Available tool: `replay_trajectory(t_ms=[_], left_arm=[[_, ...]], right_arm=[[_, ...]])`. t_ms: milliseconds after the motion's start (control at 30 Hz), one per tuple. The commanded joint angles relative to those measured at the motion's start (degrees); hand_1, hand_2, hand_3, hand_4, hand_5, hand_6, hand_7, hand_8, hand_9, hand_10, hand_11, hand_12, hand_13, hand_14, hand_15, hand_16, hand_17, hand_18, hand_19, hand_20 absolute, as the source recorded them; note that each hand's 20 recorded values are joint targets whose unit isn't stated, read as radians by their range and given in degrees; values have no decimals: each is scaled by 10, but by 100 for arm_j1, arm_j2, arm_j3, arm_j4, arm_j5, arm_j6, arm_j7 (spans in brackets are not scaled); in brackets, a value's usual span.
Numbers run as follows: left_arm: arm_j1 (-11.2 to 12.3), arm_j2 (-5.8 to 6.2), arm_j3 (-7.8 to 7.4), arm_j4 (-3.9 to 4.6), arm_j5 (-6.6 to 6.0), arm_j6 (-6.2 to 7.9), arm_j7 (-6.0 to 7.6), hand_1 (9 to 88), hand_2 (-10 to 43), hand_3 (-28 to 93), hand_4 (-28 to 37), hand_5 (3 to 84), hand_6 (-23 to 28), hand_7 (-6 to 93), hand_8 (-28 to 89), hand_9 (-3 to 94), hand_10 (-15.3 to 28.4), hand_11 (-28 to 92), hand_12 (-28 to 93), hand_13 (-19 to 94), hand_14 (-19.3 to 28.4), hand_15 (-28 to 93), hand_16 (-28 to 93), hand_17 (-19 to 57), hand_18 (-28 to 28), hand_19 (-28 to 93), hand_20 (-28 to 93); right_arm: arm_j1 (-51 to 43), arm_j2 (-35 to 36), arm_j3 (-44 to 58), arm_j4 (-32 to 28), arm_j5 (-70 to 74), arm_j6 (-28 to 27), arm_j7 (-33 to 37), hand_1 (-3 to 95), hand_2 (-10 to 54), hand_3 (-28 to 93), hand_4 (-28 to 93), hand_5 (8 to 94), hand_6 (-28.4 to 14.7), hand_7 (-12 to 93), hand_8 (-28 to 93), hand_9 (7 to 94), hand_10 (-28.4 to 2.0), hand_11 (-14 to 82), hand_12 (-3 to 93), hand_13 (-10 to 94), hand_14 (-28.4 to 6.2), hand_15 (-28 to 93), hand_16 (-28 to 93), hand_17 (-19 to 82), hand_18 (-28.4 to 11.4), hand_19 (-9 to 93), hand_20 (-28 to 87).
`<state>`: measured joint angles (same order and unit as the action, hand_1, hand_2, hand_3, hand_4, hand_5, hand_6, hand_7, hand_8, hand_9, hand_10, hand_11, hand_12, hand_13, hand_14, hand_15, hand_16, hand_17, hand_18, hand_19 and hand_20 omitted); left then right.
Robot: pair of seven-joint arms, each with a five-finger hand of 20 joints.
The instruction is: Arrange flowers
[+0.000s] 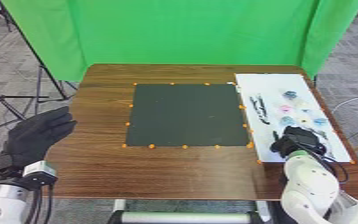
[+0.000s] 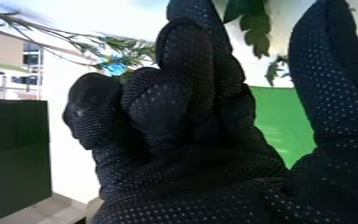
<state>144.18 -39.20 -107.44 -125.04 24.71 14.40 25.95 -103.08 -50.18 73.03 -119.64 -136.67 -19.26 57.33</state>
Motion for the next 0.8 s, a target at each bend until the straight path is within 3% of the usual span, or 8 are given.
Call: replay_trajectory(t_ms=[33, 467, 500, 567, 800], left_arm=[[34, -50, -28, -8, 29, -84, -57, 270, 44, 809, -175, 480, 135, 177, -98, 391, 218, 325, 97, 248, 282, 598, -130, -95, 238, 584, 100], [53, -59, -87, -15, 42, -88, -66, 270, 44, 810, -176, 480, 134, 178, -98, 391, 218, 325, 97, 247, 282, 599, -130, -96, 239, 585, 99], [-1, -82, -79, -3, 68, -102, -129, 270, 43, 810, -175, 480, 134, 178, -98, 391, 218, 324, 97, 247, 282, 599, -130, -96, 239, 585, 99], [-4, -80, -74, 3, 62, -105, -125, 270, 44, 810, -175, 480, 134, 178, -98, 391, 218, 324, 97, 247, 282, 599, -130, -96, 239, 585, 99], [-4, -76, -80, 2, 66, -111, -113, 271, 44, 809, -175, 481, 135, 178, -98, 391, 219, 324, 97, 248, 281, 600, -130, -96, 238, 585, 99]], right_arm=[[-225, 24, 49, 24, 8, -82, 91, 316, -38, 724, -211, 698, -106, 376, -82, 702, -203, 605, 285, 745, -140, 757, 253, 610, -162, 932, 401], [-163, -135, 11, 126, 332, -296, 72, 353, -54, 748, -216, 702, -98, 387, -83, 707, -199, 605, 283, 750, -140, 756, 250, 610, -164, 932, 403], [-117, -154, -19, 146, 375, -316, 105, 355, -54, 747, -218, 702, -97, 389, -83, 707, -198, 605, 283, 750, -139, 756, 251, 611, -164, 932, 405], [-35, -186, -67, 214, 368, -340, 94, 360, -51, 747, -220, 702, -96, 391, -84, 708, -198, 605, 282, 750, -137, 756, 251, 610, -165, 932, 407], [-38, -236, -87, 298, 401, -527, 42, 417, -64, 732, -256, 709, -82, 377, 155, 721, -189, 607, 284, 757, -131, 756, 249, 609, -169, 932, 419]])
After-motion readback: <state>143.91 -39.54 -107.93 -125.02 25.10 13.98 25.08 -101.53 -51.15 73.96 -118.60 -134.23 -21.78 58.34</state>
